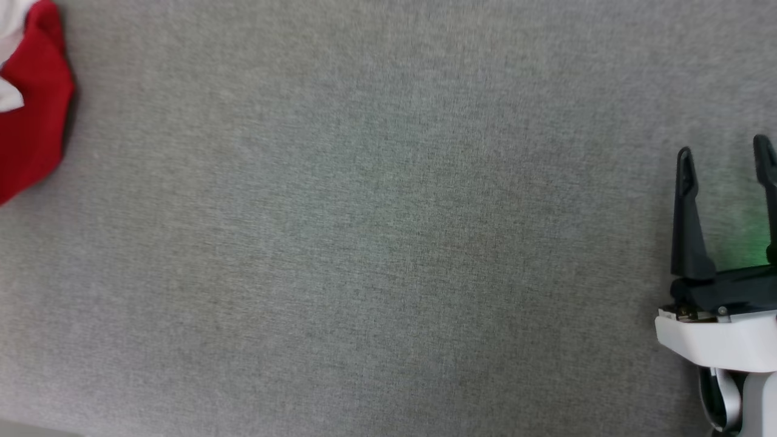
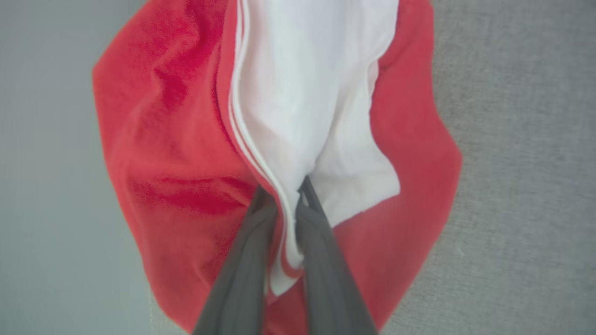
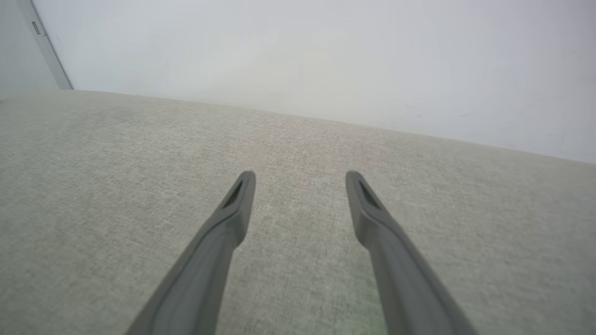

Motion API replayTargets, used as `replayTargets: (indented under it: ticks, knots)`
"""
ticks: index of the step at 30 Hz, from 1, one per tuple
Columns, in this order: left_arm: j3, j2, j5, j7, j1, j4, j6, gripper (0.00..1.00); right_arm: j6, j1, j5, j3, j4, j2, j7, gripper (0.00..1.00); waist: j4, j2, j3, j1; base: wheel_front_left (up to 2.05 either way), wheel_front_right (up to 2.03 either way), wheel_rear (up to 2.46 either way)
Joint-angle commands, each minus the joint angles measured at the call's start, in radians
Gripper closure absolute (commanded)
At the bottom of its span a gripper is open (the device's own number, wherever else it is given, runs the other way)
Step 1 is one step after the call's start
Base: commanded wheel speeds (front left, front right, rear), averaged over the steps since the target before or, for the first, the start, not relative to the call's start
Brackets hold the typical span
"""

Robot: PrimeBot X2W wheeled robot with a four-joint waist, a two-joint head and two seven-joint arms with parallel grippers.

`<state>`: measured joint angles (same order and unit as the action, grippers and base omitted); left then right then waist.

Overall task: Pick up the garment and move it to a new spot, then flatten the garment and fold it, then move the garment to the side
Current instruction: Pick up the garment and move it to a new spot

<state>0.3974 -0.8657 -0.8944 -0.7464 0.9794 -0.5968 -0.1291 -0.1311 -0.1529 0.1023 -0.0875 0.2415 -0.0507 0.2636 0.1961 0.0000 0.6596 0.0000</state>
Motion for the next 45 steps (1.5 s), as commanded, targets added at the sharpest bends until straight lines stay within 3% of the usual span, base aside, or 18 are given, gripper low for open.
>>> replayTargets:
  ticks: [1, 9, 15, 24, 32, 45]
  knots:
    - [0.011, -0.026, -0.001, 0.010, 0.032, 0.026, 0.001, 1.00, 0.001, 0.017, -0.014, 0.005, -0.012, 0.001, 0.002, 0.00, -0.005, 0.0000, -0.056, 0.0000, 0.00, 0.00, 0.00]
    - [0.105, -0.093, 0.021, 0.002, 0.120, 0.192, 0.001, 1.00, 0.001, 0.053, -0.067, 0.013, -0.067, 0.001, 0.002, 0.00, -0.019, 0.0000, -0.183, 0.0000, 0.00, 0.00, 0.00]
    - [0.208, -0.073, 0.050, -0.054, 0.245, 0.352, 0.001, 1.00, 0.001, 0.080, -0.100, 0.023, -0.102, 0.001, 0.002, 0.00, -0.053, 0.0000, -0.261, 0.0000, 0.00, 0.00, 0.00]
    - [0.401, 0.049, 0.071, -0.134, 0.431, 0.495, 0.001, 1.00, 0.001, 0.120, -0.153, 0.039, -0.144, 0.002, 0.002, 0.00, -0.172, 0.0000, -0.376, 0.0000, 0.00, 0.00, 0.00]
    - [0.557, 0.192, 0.016, -0.100, 0.504, 0.510, 0.001, 1.00, 0.001, 0.171, -0.170, 0.043, -0.164, 0.001, 0.002, 0.00, -0.278, 0.0000, -0.447, 0.0000, 0.00, 0.00, 0.00]
    - [0.790, 0.347, -0.063, 0.028, 0.381, 0.403, 0.001, 1.00, 0.001, 0.137, -0.182, 0.060, -0.154, 0.001, 0.002, 0.00, -0.364, 0.0000, -0.370, 0.0000, 0.00, 0.00, 0.00]
